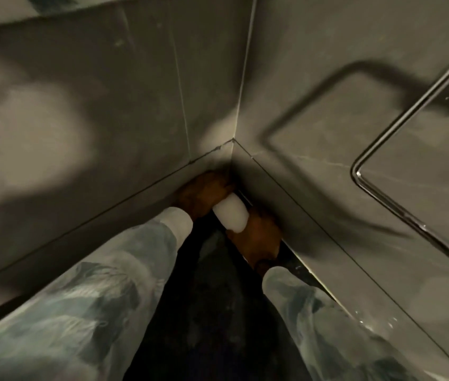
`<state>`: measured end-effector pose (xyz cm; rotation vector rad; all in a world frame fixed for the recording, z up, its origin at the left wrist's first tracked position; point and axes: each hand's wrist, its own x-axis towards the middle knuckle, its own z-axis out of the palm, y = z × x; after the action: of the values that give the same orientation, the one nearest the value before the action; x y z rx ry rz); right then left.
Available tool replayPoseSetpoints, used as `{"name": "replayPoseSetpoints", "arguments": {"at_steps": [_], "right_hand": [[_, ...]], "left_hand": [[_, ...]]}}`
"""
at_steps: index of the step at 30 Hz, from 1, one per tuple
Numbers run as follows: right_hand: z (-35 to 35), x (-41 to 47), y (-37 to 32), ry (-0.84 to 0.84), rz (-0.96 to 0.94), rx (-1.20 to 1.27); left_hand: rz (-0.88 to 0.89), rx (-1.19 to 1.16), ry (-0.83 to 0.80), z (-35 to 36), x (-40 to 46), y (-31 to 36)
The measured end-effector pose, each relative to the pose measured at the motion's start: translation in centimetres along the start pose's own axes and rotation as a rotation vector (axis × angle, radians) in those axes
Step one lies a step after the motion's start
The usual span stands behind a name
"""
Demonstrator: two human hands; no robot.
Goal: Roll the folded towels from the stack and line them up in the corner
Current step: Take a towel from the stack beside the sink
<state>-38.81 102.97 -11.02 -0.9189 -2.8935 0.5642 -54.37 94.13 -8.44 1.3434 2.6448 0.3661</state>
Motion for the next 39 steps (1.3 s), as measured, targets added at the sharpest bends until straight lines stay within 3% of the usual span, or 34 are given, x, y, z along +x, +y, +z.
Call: {"name": "replayPoseSetpoints", "arguments": {"at_steps": [2,5,8,14,18,22,29,39], "right_hand": [[-0.3,-0.3,0.1,-0.015,-0.015,0.009],[-1.6,-0.5,-0.1,-0.070,-0.013,-0.017],[-3.2,-1.4,0.0,-0.103,-0.036,-0.012],[-7.3,-6.4,1.4,0.018,-0.204,-0.159],[-10.4,-11.5,1.4,0.116,-0.409,-0.239],[-14.1,-17.3,-0.1,0.080,-0.569,-0.293],[-16.2,-28.5,-7.6,0.120,-0.805,-0.251],[-9.9,-48.6,-24.2,-0.053,-1.219,-0.156]], "left_hand": [[-0.038,0.060,-0.034,-0.3,-0.5,0.4],[0.070,0.179,-0.041,-1.8,-2.1,1.5],[0.113,0.154,0.031,-2.6,-4.8,1.3],[-0.037,0.297,-0.026,-3.7,-12.6,1.8],[-0.119,0.335,0.112,-5.7,-20.7,5.5],[-0.289,0.427,0.226,-8.0,-30.4,9.4],[-0.620,0.411,0.276,-11.4,-49.7,13.3],[-1.126,0.287,0.304,-12.0,-77.2,12.1]]}}
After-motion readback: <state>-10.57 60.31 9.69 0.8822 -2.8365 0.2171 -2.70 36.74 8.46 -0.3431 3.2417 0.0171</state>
